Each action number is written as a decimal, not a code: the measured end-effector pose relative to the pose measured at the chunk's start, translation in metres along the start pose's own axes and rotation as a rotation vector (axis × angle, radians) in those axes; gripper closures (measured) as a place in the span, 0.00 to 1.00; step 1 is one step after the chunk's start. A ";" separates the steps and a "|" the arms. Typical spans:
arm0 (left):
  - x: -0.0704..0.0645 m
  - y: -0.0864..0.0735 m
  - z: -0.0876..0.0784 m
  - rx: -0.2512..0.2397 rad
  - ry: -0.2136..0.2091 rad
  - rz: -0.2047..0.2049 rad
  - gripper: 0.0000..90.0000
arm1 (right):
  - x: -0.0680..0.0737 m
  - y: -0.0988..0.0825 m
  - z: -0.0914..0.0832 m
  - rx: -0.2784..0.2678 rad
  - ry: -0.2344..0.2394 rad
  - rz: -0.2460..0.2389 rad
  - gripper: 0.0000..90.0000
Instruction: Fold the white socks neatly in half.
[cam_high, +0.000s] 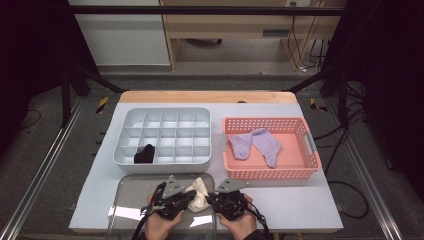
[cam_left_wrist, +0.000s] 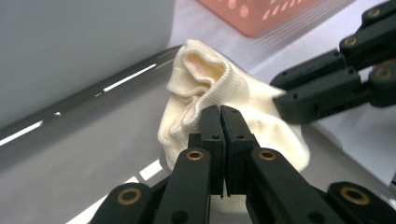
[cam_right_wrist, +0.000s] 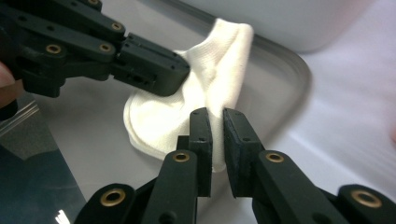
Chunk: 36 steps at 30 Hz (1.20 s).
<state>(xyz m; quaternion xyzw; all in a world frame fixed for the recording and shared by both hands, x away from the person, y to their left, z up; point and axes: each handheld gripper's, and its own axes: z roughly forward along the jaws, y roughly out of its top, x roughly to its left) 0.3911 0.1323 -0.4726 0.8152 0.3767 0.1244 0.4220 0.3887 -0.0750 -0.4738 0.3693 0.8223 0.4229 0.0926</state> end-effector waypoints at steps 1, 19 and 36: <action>-0.001 0.002 0.001 0.002 -0.005 -0.001 0.95 | -0.002 -0.002 -0.001 -0.004 0.000 0.009 0.88; -0.010 0.004 0.005 0.014 -0.009 -0.007 0.97 | -0.007 -0.001 0.004 -0.014 -0.022 0.044 0.82; -0.007 -0.006 0.000 -0.055 -0.017 -0.131 0.99 | 0.004 0.002 -0.008 -0.065 0.070 -0.021 0.93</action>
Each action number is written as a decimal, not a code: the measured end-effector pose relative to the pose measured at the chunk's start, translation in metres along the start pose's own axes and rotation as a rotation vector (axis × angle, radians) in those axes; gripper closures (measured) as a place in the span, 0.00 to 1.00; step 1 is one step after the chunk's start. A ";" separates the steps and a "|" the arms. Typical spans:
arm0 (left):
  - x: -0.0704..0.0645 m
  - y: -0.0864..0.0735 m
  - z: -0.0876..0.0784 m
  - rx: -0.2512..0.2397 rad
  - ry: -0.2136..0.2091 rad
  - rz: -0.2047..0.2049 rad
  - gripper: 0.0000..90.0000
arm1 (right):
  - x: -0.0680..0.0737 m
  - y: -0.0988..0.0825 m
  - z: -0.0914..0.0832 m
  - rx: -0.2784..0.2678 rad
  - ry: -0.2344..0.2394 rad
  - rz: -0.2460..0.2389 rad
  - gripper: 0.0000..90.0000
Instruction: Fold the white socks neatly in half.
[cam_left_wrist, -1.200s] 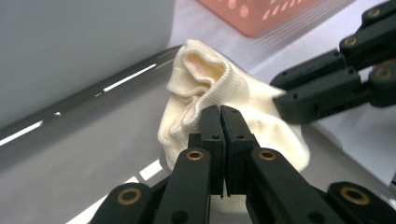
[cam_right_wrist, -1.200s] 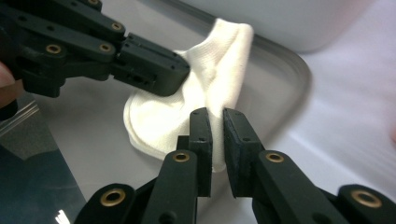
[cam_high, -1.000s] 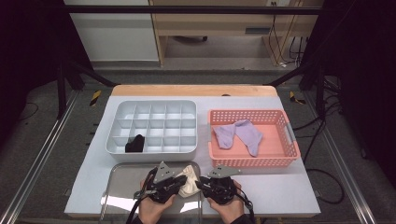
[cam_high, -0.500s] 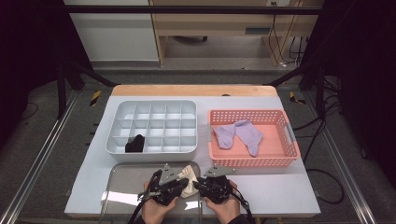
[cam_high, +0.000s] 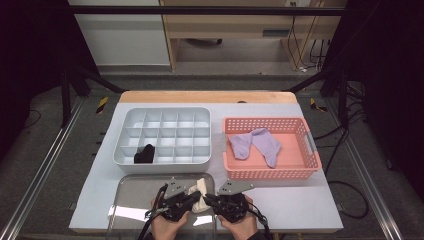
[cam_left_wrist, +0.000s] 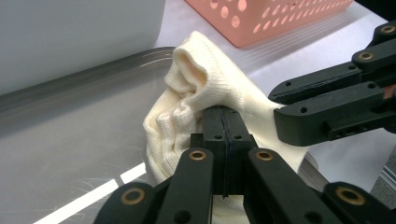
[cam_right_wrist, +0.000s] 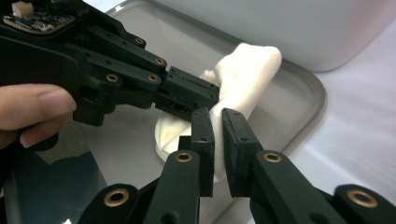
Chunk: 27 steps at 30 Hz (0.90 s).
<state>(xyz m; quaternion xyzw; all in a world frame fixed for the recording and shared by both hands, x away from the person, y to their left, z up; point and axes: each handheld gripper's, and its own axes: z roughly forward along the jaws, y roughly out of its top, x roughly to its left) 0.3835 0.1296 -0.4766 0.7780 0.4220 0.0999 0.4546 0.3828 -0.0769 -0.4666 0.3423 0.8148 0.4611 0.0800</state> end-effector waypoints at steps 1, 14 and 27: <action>0.000 0.001 -0.002 -0.011 0.001 -0.001 0.98 | 0.000 0.000 0.000 0.007 -0.008 0.010 0.93; -0.001 -0.003 0.000 0.008 0.027 0.041 0.98 | -0.010 0.005 -0.003 0.015 -0.048 0.070 0.79; -0.004 -0.003 0.002 0.003 0.034 0.028 0.99 | -0.005 0.008 0.000 0.011 0.000 0.042 0.94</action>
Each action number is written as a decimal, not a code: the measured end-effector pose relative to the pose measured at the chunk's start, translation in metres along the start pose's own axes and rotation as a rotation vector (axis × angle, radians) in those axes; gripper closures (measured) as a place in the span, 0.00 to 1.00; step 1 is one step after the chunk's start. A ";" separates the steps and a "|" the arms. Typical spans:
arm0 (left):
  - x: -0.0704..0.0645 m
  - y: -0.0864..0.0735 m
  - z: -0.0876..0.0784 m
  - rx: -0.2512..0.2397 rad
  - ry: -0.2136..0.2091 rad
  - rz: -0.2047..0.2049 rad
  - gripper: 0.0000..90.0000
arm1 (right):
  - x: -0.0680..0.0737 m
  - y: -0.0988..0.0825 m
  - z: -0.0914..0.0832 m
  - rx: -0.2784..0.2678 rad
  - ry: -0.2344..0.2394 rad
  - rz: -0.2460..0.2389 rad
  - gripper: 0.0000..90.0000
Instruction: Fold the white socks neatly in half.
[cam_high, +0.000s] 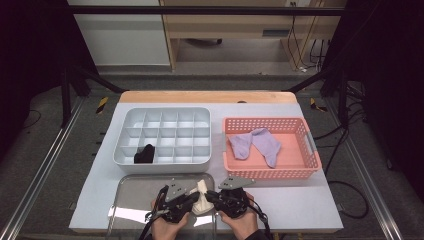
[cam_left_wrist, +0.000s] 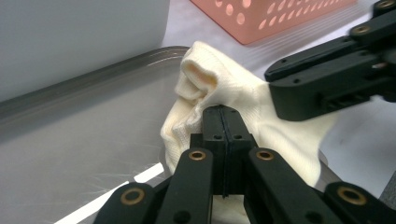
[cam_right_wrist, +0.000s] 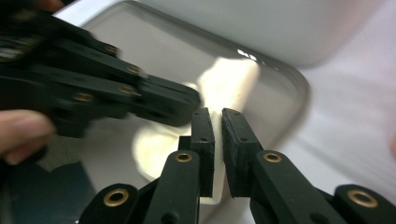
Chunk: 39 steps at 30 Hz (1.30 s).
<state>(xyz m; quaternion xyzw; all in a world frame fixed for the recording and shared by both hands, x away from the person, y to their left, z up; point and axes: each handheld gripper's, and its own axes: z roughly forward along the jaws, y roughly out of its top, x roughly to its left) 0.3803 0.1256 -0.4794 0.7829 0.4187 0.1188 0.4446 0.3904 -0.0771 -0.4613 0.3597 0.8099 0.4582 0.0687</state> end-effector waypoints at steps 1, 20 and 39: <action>0.000 0.000 0.000 -0.002 -0.002 -0.004 0.99 | 0.003 0.001 -0.001 -0.007 0.007 -0.014 0.94; 0.020 -0.014 -0.043 -0.049 -0.084 -0.038 0.99 | 0.006 -0.002 0.001 0.011 -0.048 -0.021 0.93; 0.011 -0.012 -0.020 0.018 -0.071 -0.013 0.99 | 0.026 0.008 0.006 0.034 0.059 -0.149 0.93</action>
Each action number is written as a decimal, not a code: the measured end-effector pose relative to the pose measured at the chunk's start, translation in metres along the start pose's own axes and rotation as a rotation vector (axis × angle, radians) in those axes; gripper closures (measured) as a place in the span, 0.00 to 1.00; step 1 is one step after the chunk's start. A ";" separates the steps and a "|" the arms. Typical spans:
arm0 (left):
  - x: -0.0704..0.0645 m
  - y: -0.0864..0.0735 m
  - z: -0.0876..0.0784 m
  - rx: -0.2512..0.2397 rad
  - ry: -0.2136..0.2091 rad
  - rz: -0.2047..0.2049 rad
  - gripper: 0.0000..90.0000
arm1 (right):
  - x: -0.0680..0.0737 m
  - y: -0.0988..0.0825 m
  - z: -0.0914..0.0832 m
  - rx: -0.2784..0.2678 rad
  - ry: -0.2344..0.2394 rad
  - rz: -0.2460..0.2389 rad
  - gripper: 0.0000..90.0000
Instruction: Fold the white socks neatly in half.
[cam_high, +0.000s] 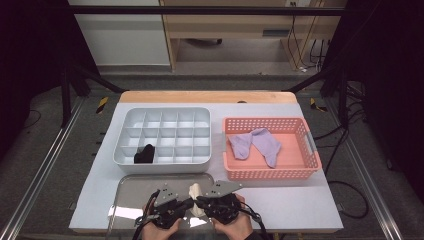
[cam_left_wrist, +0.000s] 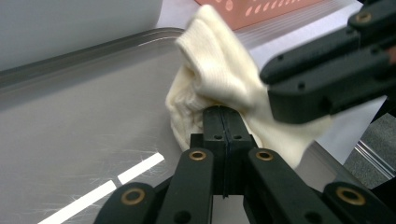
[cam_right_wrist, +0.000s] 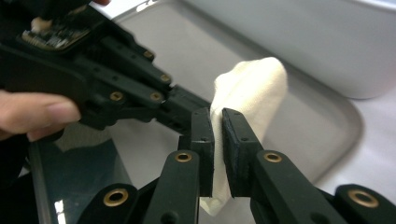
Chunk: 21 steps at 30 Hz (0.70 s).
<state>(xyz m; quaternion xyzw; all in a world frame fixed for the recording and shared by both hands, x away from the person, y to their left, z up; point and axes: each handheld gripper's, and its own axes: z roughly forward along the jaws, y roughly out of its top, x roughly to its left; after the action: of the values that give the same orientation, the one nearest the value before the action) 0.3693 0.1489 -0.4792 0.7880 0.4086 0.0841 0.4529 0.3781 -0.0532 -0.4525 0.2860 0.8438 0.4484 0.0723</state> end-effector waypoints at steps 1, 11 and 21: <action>0.001 0.000 0.000 -0.003 -0.003 -0.007 0.99 | 0.001 0.000 0.001 0.007 0.002 -0.002 0.93; 0.014 -0.005 -0.007 0.015 -0.002 -0.030 0.99 | 0.002 0.000 0.006 0.032 -0.014 0.000 0.93; 0.019 -0.005 -0.008 0.028 -0.011 -0.047 0.99 | 0.010 -0.003 0.018 0.015 -0.009 -0.014 0.92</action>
<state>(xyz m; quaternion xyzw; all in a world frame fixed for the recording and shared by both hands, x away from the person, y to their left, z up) 0.3752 0.1689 -0.4834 0.7848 0.4258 0.0633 0.4458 0.3752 -0.0360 -0.4644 0.2827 0.8488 0.4401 0.0768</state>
